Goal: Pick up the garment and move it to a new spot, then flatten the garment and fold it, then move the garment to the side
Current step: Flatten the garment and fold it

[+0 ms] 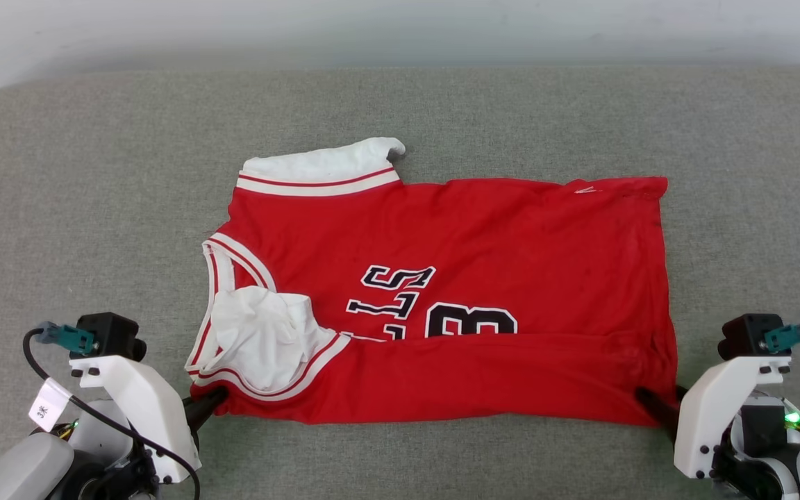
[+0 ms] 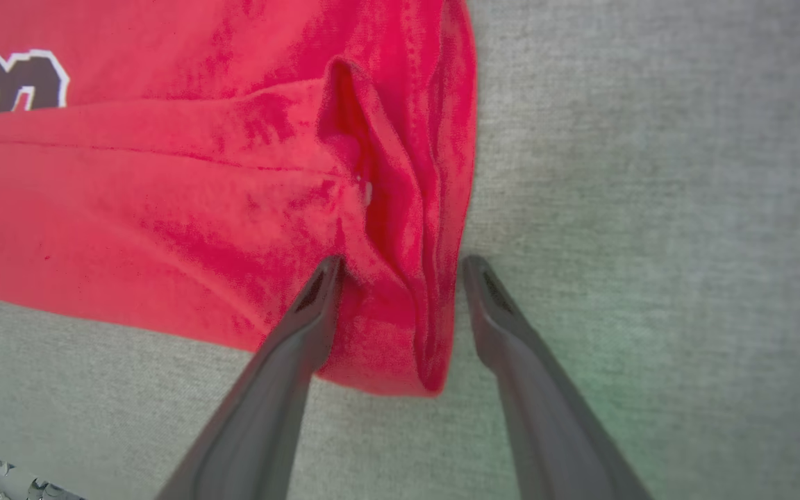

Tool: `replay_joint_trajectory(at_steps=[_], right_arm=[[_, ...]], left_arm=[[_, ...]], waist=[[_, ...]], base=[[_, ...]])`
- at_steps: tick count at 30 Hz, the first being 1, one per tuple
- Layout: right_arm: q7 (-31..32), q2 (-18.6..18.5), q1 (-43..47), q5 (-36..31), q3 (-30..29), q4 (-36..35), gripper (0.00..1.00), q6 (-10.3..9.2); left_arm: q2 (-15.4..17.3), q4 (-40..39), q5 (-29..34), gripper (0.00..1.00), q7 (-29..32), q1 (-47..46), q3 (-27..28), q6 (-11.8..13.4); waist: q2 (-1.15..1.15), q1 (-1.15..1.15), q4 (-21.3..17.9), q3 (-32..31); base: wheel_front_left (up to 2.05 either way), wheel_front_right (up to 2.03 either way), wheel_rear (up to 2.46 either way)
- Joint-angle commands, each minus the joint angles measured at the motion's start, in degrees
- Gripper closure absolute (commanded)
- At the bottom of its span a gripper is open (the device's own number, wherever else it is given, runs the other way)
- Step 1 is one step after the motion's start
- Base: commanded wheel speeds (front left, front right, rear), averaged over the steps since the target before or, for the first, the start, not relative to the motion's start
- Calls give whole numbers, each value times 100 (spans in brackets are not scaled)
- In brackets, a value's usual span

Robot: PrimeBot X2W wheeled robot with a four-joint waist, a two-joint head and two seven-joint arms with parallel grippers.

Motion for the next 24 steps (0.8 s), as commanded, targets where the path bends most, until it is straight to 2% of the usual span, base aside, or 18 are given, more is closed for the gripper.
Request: replay_joint_trajectory(at_steps=[1,2,8,14,24], right_arm=[[171,121,82,92,151,230,82,0],[187,146,58,124,168,247,100,0],[-7,31,-161,152,83,159,100,-1],[-77,-110,-125,186,80,-9,100,-1],[186,-218,529,269,113,-348,100,-1]], left_arm=[[-16,-13,12,100,-20,-16,-1,15],[-21,-15,5,100,-21,-3,-3,10],[-22,0,-44,100,-42,89,-6,-11],[101,-109,-31,100,-9,316,-62,79],[374,-484,-172,100,29,1016,-116,464]], waist=[[0,0,12,23],[0,0,15,35],[0,0,0,-70],[0,0,-55,-401],[0,0,-102,-1134]], base=[[0,0,0],[0,0,0],[0,0,0],[0,0,0],[0,0,0]])
